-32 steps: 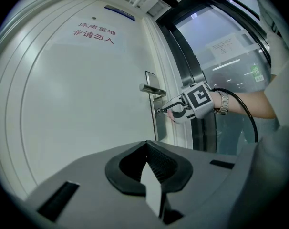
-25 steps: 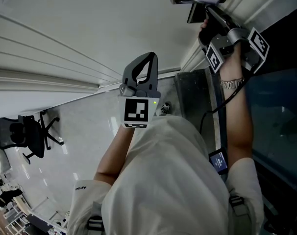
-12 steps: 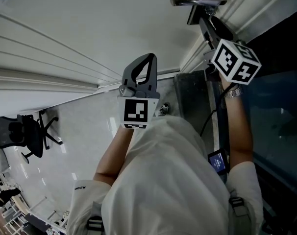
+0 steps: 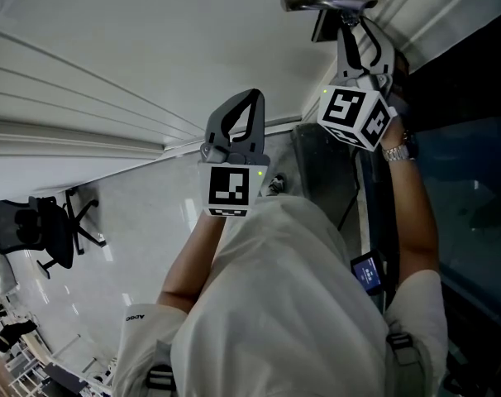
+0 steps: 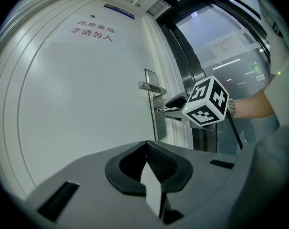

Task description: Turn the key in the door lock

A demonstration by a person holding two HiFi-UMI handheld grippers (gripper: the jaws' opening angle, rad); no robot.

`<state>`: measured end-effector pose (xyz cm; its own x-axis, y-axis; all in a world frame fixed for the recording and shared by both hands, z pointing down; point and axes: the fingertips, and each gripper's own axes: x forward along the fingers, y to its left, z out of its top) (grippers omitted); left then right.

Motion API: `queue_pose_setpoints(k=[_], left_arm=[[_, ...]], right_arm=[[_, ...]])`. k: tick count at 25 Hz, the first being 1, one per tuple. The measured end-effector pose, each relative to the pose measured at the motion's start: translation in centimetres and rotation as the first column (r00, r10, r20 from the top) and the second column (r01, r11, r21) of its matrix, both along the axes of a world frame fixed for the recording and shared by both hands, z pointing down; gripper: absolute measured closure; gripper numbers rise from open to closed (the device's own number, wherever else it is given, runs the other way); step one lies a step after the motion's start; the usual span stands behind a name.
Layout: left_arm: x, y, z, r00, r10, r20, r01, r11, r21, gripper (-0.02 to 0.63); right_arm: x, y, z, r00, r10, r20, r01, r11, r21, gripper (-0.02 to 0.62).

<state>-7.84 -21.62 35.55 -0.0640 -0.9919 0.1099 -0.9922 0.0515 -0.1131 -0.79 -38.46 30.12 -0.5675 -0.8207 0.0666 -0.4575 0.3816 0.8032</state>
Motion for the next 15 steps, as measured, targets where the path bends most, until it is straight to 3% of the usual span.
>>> queue_pose_setpoints(k=[7,11,15], left_arm=[[0.1,-0.1,-0.1,1.000,0.006,0.004,-0.006,1.000,-0.002,0.600],[0.2,-0.2,-0.2,1.000,0.010,0.006,-0.010,1.000,0.001,0.600],[0.0,-0.2,-0.2,1.000,0.008,0.004,-0.008,1.000,0.001,0.600]], right_arm=[[-1.1,-0.3,0.0,0.986,-0.011,-0.167,0.028,0.995,0.099,0.459],[-1.6,-0.4,0.4,0.981,-0.006,-0.195,0.028,0.993,0.110,0.460],[-1.8,-0.6,0.3,0.981,0.004,-0.195,0.022,0.992,0.127,0.505]])
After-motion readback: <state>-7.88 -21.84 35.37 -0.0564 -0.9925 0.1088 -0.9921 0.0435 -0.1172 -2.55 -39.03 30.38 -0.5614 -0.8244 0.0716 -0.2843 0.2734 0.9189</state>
